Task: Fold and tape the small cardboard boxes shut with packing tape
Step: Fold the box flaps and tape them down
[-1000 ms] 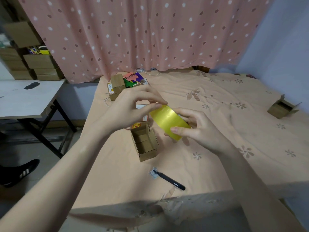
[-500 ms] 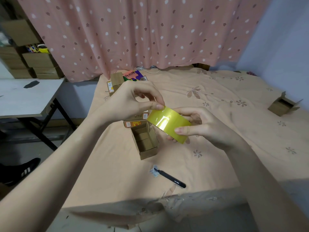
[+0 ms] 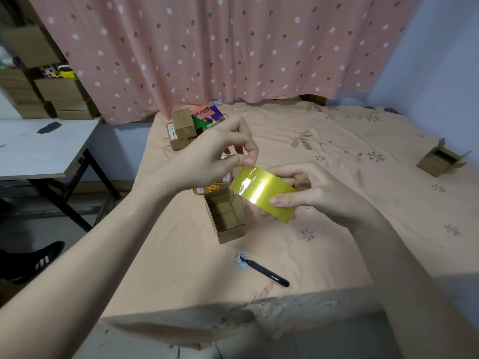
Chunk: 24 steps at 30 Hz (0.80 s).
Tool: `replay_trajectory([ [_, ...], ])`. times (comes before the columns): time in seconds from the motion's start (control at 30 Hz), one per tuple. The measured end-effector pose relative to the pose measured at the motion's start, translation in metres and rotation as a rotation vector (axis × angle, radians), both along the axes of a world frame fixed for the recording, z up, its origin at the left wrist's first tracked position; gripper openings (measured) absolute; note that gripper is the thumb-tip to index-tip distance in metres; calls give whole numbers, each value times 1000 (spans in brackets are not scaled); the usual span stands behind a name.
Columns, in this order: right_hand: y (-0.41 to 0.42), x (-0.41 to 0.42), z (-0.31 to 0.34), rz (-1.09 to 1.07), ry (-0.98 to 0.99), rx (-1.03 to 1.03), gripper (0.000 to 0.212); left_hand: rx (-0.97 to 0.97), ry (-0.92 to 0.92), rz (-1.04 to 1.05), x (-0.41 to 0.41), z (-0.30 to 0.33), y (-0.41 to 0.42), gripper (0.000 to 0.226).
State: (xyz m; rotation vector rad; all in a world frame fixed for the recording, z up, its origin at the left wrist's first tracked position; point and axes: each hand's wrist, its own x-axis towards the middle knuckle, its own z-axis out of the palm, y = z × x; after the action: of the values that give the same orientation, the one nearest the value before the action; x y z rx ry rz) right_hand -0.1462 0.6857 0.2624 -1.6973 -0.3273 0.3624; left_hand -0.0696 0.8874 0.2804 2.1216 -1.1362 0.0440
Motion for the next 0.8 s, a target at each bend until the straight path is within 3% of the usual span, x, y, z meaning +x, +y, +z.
replay_trajectory([
  [0.2, 3, 2, 6, -105, -33, -84, 35, 76, -288, 123, -3, -3, -1, 20],
  [0.5, 17, 4, 8, -180, -146, -251, 28, 112, -278, 193, 0, -11, -7, 17],
  [0.67, 10, 4, 9, -130, -113, -135, 27, -9, -378, 196, -4, -8, -8, 17],
  [0.8, 5, 6, 7, -62, -40, 71, 28, -121, -477, 223, -9, -8, -9, 13],
])
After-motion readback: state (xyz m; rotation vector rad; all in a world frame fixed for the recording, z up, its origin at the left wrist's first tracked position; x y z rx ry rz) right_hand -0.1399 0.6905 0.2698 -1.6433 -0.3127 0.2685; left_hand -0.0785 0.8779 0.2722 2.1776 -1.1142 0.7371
